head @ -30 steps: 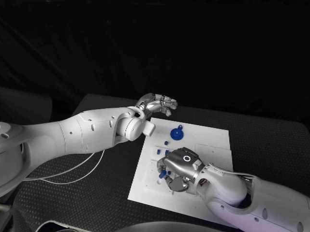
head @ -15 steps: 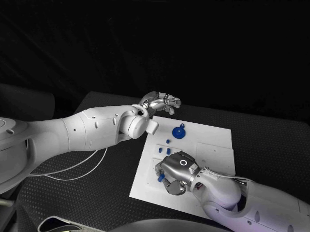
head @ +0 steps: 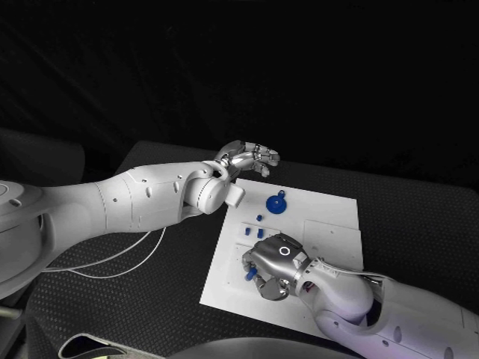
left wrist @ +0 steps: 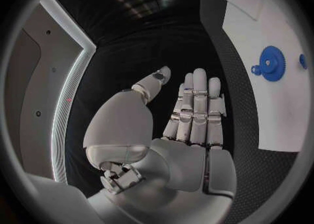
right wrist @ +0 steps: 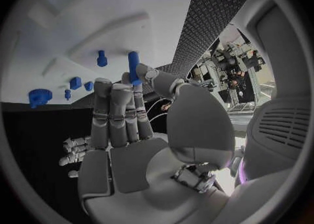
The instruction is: Assemble the parts on the task board
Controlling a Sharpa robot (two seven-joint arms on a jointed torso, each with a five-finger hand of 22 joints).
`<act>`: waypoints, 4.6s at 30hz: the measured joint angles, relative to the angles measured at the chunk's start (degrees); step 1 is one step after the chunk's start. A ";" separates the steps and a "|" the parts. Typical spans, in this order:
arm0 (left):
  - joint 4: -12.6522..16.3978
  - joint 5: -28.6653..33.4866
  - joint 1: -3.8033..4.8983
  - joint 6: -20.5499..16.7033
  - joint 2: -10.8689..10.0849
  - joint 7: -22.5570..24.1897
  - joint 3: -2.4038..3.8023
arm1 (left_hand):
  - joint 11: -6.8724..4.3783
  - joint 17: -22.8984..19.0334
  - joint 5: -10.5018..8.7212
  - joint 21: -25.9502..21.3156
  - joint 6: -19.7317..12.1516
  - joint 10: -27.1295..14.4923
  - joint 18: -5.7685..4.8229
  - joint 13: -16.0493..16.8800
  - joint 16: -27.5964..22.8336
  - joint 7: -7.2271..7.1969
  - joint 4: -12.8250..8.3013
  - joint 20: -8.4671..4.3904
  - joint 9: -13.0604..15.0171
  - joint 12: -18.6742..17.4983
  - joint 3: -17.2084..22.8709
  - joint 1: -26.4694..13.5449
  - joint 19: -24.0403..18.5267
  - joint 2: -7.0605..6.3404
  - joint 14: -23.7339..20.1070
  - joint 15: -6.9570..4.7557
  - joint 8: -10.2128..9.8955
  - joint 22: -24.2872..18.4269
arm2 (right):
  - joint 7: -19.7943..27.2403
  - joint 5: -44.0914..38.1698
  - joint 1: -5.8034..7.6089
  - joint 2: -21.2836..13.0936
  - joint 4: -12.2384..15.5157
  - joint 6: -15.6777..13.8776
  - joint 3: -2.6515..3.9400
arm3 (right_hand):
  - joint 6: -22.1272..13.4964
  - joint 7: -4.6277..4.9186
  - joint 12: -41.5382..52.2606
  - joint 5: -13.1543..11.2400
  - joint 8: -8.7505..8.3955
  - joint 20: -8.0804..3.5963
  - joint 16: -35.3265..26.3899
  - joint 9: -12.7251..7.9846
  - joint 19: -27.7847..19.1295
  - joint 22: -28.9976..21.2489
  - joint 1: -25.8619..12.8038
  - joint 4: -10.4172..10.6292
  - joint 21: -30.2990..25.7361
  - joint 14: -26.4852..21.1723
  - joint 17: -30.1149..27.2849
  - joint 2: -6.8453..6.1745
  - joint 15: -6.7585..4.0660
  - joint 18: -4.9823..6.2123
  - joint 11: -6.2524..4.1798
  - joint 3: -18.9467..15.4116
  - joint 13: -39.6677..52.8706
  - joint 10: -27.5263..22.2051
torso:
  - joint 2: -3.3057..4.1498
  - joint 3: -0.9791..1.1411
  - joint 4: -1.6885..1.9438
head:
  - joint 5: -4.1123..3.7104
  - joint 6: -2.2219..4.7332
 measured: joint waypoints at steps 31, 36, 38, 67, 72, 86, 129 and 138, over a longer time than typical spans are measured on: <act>0.11 0.03 0.01 0.11 -0.02 -0.03 0.00 | 0.00 0.14 0.00 0.00 0.00 0.00 0.00 0.00 -0.21 0.00 0.00 0.00 0.00 0.00 0.00 0.00 0.00 0.00 0.00 0.00 0.00 0.04 | -0.48 -0.98 0.03 0.80 -0.37 -0.22 -0.55 | -0.09 0.08 -0.02 -0.19 0.02 0.08 0.33 0.21 -0.07 0.00 -0.01 -0.18 0.24 -0.08 0.03 -0.01 -0.07 0.00 0.00 0.14 0.01 0.00 | 0.01 -0.01 0.00 | -0.09 -0.30; 0.10 0.04 0.00 0.12 -0.04 -0.03 0.00 | 0.00 0.14 0.00 0.00 0.00 0.00 0.00 0.00 -0.21 0.00 0.00 0.00 0.00 0.00 0.00 0.00 0.00 0.00 0.00 0.00 0.00 0.09 | -0.81 -1.28 -0.04 0.78 -0.25 -0.55 -0.58 | -0.09 0.08 -0.02 -0.22 0.02 -0.15 0.33 0.27 0.05 0.00 -0.02 -0.24 0.24 -0.08 0.03 -0.02 -0.07 0.00 0.00 0.07 0.00 0.00 | 0.01 0.00 0.01 | -0.05 -0.36; 0.10 0.04 0.00 0.13 -0.05 -0.03 0.00 | 0.00 0.18 0.00 0.00 0.00 0.00 0.00 0.00 -0.21 0.00 0.00 0.00 0.00 0.00 0.00 0.00 0.00 0.00 0.00 0.00 0.00 0.09 | -0.93 -1.39 -0.11 0.78 -0.14 -0.69 -0.60 | -0.06 0.04 -0.02 -0.15 0.02 -0.22 0.33 0.27 -0.01 0.00 -0.02 -0.18 0.24 -0.08 0.03 -0.02 -0.07 0.00 0.00 0.16 0.00 0.00 | 0.01 0.00 0.01 | -0.04 -0.40; 0.11 0.06 0.01 0.20 -0.08 -0.07 0.00 | 0.00 0.30 0.00 -0.21 -0.20 0.00 0.00 0.00 -0.21 -0.20 0.00 0.00 0.00 0.00 0.00 0.00 0.00 0.00 0.00 0.00 0.21 0.13 | -1.40 -1.71 -0.14 0.96 -0.41 -0.44 -0.55 | 0.01 -0.21 -0.16 0.04 -0.12 -0.20 0.56 0.36 -0.02 0.00 -0.38 -0.08 0.63 -0.08 0.07 -0.38 -0.08 0.00 0.00 0.55 0.01 0.00 | -0.01 0.00 -0.02 | -0.14 -0.62; 0.12 0.06 0.00 0.21 -0.06 -0.07 0.00 | 0.00 0.30 0.00 -0.21 -0.20 0.00 0.00 0.00 -0.21 -0.20 0.00 0.00 0.00 0.00 0.00 0.00 0.00 0.00 0.00 0.00 0.21 0.13 | -1.29 -1.70 -0.11 1.68 -1.11 -0.45 -0.70 | 0.00 -0.21 -0.27 0.04 -0.19 -0.19 0.56 0.34 -0.03 0.00 -0.38 -0.07 0.63 -0.08 0.07 -0.38 -0.08 0.00 0.00 0.55 2.16 0.00 | 0.00 0.00 -0.01 | -0.14 -0.62; 0.14 0.06 0.00 0.24 -0.08 -0.10 0.00 | 0.00 0.34 0.00 -0.21 -0.37 0.00 0.00 0.00 -0.45 -0.03 0.15 0.00 0.00 0.00 -0.15 0.00 0.00 0.00 0.00 0.00 0.21 0.13 | -0.92 -1.71 -0.35 1.79 -1.32 -0.88 -1.03 | -0.03 -0.19 -0.14 0.02 0.03 -0.11 0.56 0.42 -0.11 0.00 -0.30 -0.07 0.62 -0.08 0.06 -0.30 -0.08 0.00 0.00 0.55 2.87 0.00 | 0.01 0.00 0.02 | 0.02 -0.91; 0.45 0.08 0.00 0.33 -0.21 -0.23 0.00 | 0.00 0.55 0.00 -0.44 -0.37 0.00 0.00 0.00 -0.45 -0.03 0.15 0.00 -0.05 -0.22 -0.15 -0.20 0.00 0.21 0.00 0.00 0.21 0.27 | -1.82 -1.95 -0.11 2.66 -2.09 1.89 -1.66 | -0.11 0.07 -0.90 0.04 -0.39 -0.11 0.77 0.61 -0.54 0.00 -0.73 -0.62 0.89 -0.61 -0.13 0.39 0.05 0.00 0.00 0.64 2.99 0.00 | -0.01 -0.04 0.01 | -0.03 -0.96; 0.52 0.08 0.00 0.34 -0.22 -0.26 0.00 | 0.00 0.56 0.00 -0.44 -0.37 0.00 0.00 0.01 -0.45 -0.03 0.15 0.00 -0.05 -0.22 -0.15 -0.19 0.00 0.19 0.00 0.00 0.21 0.26 | -1.73 -1.44 -0.13 2.45 -2.15 1.78 -1.71 | -0.97 0.79 -1.60 0.65 -1.17 -0.03 0.75 0.60 -1.46 -0.03 -2.74 -1.04 0.90 -1.50 -0.79 -1.07 0.49 0.00 -0.02 -0.29 2.99 0.01 | -0.01 0.03 -0.03 | 0.26 -1.14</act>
